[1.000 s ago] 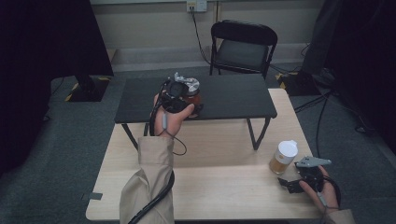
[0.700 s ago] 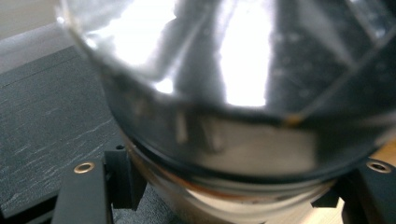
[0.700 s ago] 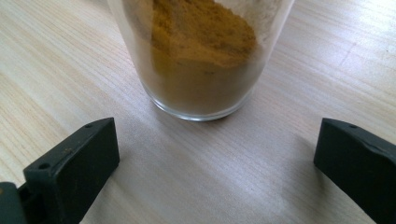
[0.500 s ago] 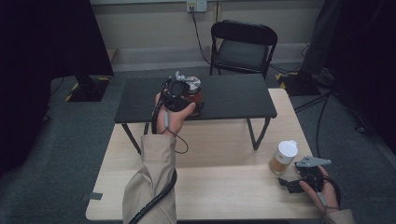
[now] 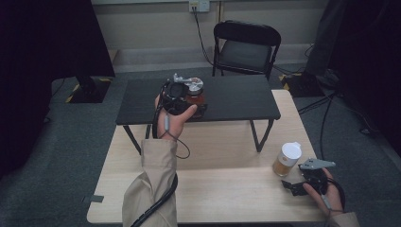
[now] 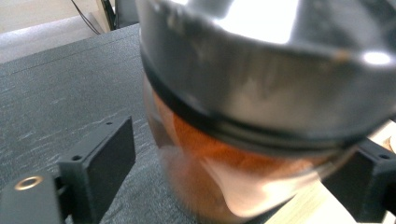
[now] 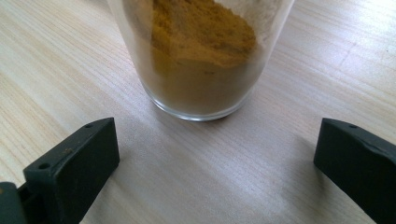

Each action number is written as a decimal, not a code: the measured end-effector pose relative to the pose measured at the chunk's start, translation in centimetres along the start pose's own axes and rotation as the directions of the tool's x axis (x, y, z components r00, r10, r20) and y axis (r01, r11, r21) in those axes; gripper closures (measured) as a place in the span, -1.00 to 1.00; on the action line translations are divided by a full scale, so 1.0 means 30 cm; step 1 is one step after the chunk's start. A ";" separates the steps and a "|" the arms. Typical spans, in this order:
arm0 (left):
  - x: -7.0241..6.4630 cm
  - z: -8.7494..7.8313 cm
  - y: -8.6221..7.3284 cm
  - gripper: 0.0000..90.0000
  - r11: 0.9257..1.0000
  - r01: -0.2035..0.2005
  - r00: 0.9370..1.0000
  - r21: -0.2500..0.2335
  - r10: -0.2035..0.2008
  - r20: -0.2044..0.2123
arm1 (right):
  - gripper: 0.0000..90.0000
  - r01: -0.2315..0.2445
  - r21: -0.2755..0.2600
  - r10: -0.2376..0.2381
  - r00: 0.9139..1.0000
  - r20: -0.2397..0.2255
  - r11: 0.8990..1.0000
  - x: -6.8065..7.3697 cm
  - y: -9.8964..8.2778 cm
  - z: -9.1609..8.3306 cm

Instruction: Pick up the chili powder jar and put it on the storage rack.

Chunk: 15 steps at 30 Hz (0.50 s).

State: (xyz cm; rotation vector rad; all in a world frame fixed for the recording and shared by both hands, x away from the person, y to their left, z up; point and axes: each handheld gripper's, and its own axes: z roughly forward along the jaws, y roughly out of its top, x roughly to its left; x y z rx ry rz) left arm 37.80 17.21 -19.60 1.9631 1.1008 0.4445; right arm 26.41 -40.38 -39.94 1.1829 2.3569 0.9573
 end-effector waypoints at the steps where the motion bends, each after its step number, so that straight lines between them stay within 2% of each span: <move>1: 0.000 0.000 0.000 -0.83 1.000 0.000 1.000 0.000 0.000 0.000 | -1.00 0.000 0.000 0.000 1.000 0.000 1.000 0.000 0.000 0.000; 10: -0.008 -0.017 -0.031 -0.88 1.000 -0.023 1.000 -0.001 0.023 0.012 | -1.00 0.000 0.000 0.000 1.000 0.000 1.000 0.000 0.000 0.000; 15: -0.004 -0.025 -0.061 -0.90 1.000 -0.017 1.000 -0.009 0.017 0.019 | -1.00 0.000 0.000 0.000 1.000 0.000 1.000 0.000 0.000 0.000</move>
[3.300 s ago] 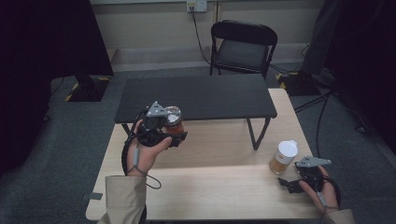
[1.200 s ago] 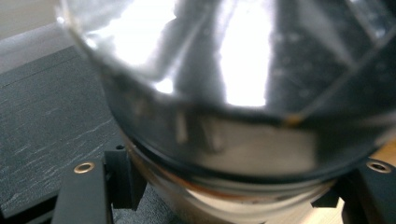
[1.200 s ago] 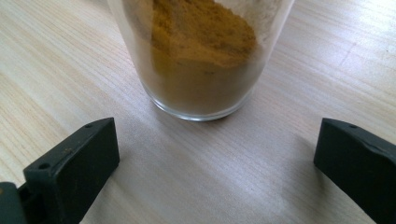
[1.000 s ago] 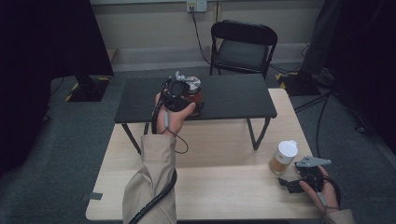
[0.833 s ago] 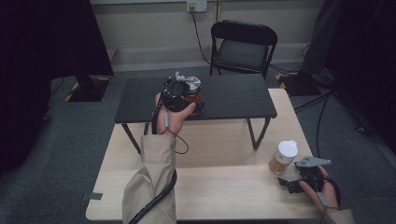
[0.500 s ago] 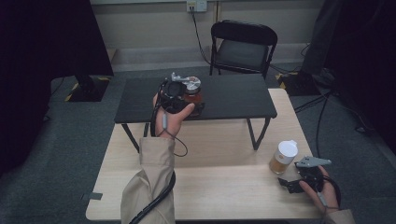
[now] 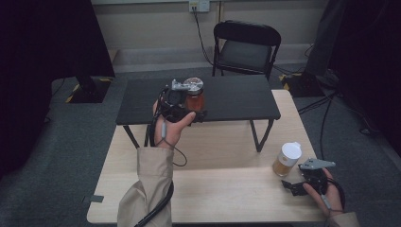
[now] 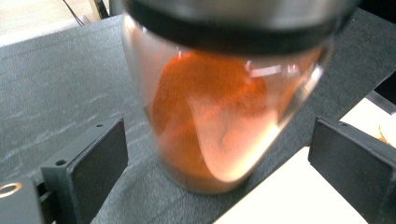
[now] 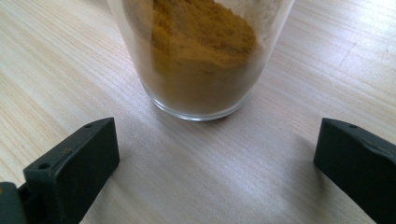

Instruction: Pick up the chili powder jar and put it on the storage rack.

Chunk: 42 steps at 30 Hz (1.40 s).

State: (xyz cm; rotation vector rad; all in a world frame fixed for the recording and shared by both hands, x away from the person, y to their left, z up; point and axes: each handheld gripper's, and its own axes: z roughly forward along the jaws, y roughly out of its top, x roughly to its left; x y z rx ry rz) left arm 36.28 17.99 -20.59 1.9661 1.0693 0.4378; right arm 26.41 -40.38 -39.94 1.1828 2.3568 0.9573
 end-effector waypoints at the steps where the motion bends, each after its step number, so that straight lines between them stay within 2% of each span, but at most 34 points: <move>1: 0.001 -0.003 -0.007 -0.90 1.000 0.000 1.000 -0.001 0.000 0.003 | -1.00 0.000 0.000 0.000 1.000 0.000 1.000 0.000 0.000 0.000; 13: 0.005 -0.049 -0.083 -0.90 0.999 0.009 1.000 -0.039 -0.009 0.021 | -1.00 0.000 0.000 0.000 1.000 0.000 1.000 0.000 0.000 0.000; 21: -0.001 -0.078 -0.120 -0.90 0.999 -0.005 1.000 -0.053 0.006 0.021 | -1.00 -0.001 0.000 0.001 1.000 0.001 1.000 0.001 0.000 0.000; 27: -0.008 -0.090 -0.158 -0.90 0.998 -0.018 0.999 -0.066 0.021 0.045 | -1.00 -0.001 0.000 0.001 1.000 0.001 1.000 0.001 0.000 0.000; 30: -0.009 -0.094 -0.186 -0.90 0.996 -0.016 0.997 -0.083 0.021 0.069 | -1.00 -0.001 0.000 0.001 1.000 0.001 1.000 0.001 0.000 0.000; 37: -0.013 -0.083 -0.234 -0.90 0.997 -0.026 0.994 -0.079 0.034 0.103 | -1.00 -0.001 0.000 0.001 1.000 0.001 1.000 0.001 0.000 0.000; 42: -0.016 -0.062 -0.270 -0.90 0.997 -0.037 0.993 -0.066 0.044 0.108 | -1.00 -0.001 0.000 0.001 1.000 0.001 1.000 0.001 0.000 0.000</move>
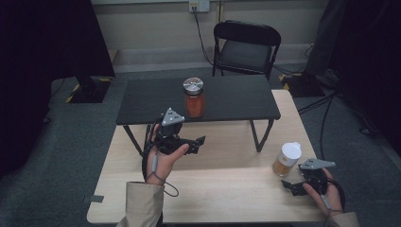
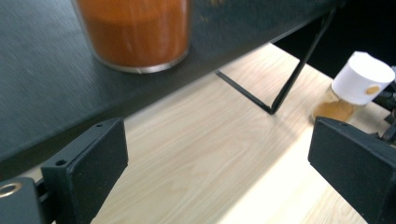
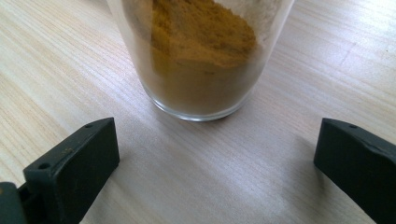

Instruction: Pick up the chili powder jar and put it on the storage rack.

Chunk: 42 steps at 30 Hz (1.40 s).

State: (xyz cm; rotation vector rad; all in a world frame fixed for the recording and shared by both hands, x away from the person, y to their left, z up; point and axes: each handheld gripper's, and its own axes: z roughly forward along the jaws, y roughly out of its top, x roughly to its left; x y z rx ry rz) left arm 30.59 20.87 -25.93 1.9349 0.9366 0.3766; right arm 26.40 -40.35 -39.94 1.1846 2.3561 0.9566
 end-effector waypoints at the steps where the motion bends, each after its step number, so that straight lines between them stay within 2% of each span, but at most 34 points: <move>1: 0.002 0.003 -0.007 -0.90 1.000 0.001 1.000 -0.002 -0.001 0.004 | -1.00 0.000 0.000 0.000 1.000 0.000 1.000 0.000 0.000 0.000; 4: 0.009 0.018 -0.037 -0.90 1.000 -0.004 1.000 -0.003 0.004 0.022 | -1.00 0.000 0.000 0.000 1.000 0.000 1.000 0.000 0.000 0.000; 10: 0.018 0.045 -0.079 -0.90 1.000 0.026 0.999 0.004 -0.027 0.042 | -1.00 -0.001 0.000 0.001 1.000 0.001 1.000 0.001 0.000 0.000; 16: 0.018 0.063 -0.102 -0.93 0.999 0.036 0.998 0.016 -0.037 0.047 | -1.00 -0.001 0.000 0.001 1.000 0.002 1.000 0.001 0.000 0.000; 42: 0.006 0.113 -0.194 -0.96 0.999 0.021 0.998 0.036 -0.023 0.064 | -1.00 -0.002 0.000 0.002 1.000 0.003 1.000 0.002 0.000 0.000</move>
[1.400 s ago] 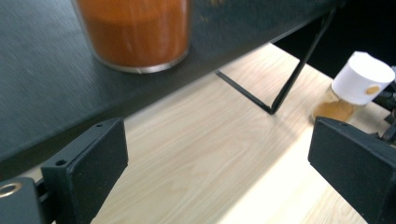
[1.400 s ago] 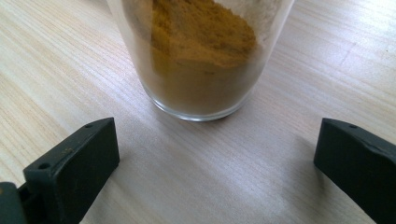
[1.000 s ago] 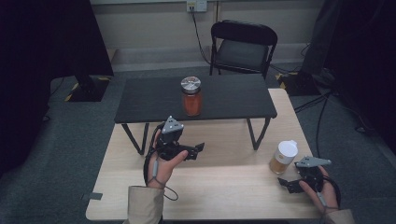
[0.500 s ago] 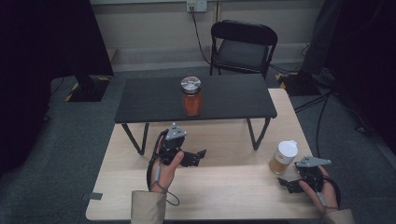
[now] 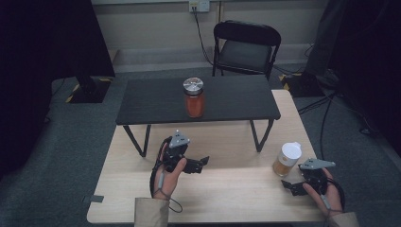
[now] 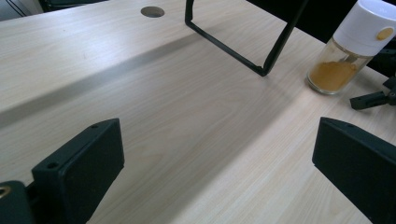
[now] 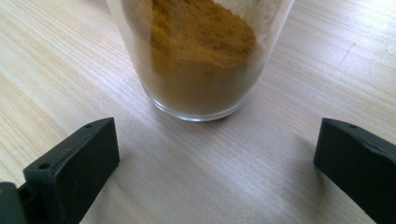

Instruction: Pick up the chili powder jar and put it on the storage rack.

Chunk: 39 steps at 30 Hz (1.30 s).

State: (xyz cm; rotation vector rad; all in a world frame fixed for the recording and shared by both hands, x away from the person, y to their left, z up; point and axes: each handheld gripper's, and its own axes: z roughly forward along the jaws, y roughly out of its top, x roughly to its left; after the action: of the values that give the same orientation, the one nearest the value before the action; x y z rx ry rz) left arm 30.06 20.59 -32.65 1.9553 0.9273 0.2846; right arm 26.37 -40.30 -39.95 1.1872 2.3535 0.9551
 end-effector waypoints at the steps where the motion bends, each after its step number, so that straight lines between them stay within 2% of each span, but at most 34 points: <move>1: -0.001 0.002 -0.002 -0.96 1.000 -0.004 1.000 0.002 0.004 -0.001 | -1.00 0.000 0.000 0.000 1.000 0.000 1.000 0.000 0.000 0.000; 39: 0.011 0.077 -0.132 -0.96 0.998 0.042 0.999 0.054 -0.043 0.018 | -1.00 -0.002 0.000 0.002 1.000 0.002 1.000 0.002 0.000 0.000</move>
State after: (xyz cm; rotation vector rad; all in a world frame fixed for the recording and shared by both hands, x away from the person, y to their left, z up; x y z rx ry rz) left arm 29.56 20.50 -37.22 1.9812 0.9713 0.2187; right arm 26.34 -40.24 -39.94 1.1897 2.3511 0.9537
